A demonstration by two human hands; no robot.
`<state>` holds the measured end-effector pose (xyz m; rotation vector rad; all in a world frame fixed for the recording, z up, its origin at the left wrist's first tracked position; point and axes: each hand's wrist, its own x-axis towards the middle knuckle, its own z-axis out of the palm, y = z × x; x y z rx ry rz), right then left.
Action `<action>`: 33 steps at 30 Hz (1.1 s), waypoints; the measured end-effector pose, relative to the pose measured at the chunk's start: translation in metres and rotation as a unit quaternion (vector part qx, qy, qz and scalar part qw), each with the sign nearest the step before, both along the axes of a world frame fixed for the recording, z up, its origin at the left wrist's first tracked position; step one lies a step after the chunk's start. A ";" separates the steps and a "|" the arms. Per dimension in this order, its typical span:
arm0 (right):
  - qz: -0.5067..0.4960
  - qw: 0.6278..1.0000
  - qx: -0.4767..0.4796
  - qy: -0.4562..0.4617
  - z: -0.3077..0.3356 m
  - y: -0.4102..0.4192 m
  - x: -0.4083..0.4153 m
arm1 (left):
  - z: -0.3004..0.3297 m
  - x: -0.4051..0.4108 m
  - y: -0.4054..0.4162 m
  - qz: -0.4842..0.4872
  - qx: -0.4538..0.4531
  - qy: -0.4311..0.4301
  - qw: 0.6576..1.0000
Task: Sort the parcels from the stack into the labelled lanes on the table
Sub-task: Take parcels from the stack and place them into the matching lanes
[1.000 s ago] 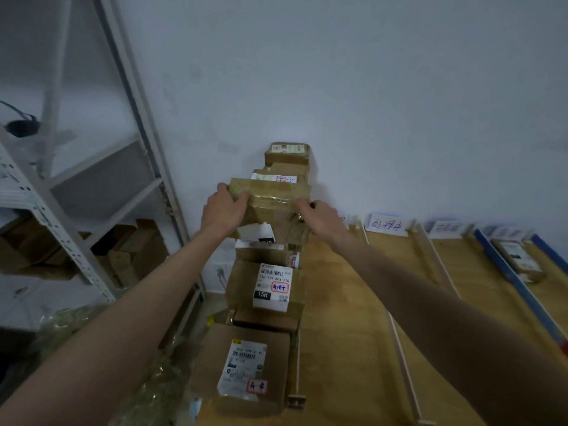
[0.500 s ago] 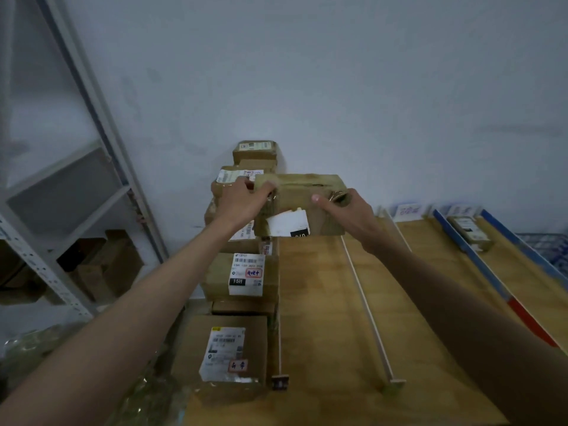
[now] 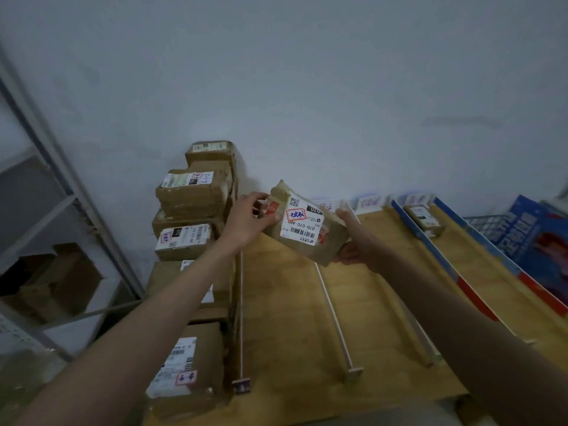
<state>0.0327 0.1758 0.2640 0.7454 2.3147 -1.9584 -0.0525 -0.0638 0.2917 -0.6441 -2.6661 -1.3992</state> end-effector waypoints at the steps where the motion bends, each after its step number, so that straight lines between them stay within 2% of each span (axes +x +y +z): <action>1: 0.002 1.000 0.016 0.011 -0.002 0.003 0.001 | -0.004 -0.002 0.006 0.006 -0.002 0.001 1.000; 6: 0.067 0.994 0.071 0.058 -0.012 0.020 0.014 | -0.012 -0.007 0.025 0.006 -0.034 0.005 0.999; 9: 0.090 0.982 0.145 0.074 -0.023 0.032 0.019 | -0.017 -0.006 0.030 0.004 -0.055 0.005 0.998; 14: 0.133 0.922 0.363 0.027 -0.038 0.039 0.023 | -0.022 -0.004 0.032 -0.014 -0.102 -0.003 0.995; 16: 0.138 0.908 0.395 0.024 -0.041 0.035 0.026 | -0.025 -0.002 0.031 -0.019 -0.124 -0.009 0.992; 20: 0.151 0.904 0.401 0.010 -0.044 0.025 0.037 | -0.031 0.005 0.029 -0.044 -0.141 -0.032 0.989; 26: 0.100 0.927 0.357 -0.049 -0.056 0.018 0.064 | -0.050 0.018 0.038 -0.052 -0.158 -0.053 0.985; 29: 0.054 0.936 0.338 -0.085 -0.068 0.029 0.080 | -0.063 0.026 0.049 -0.049 -0.216 -0.024 0.975; 33: -0.010 0.942 0.310 -0.128 -0.074 0.060 0.102 | -0.078 0.038 0.070 -0.078 -0.320 0.052 0.943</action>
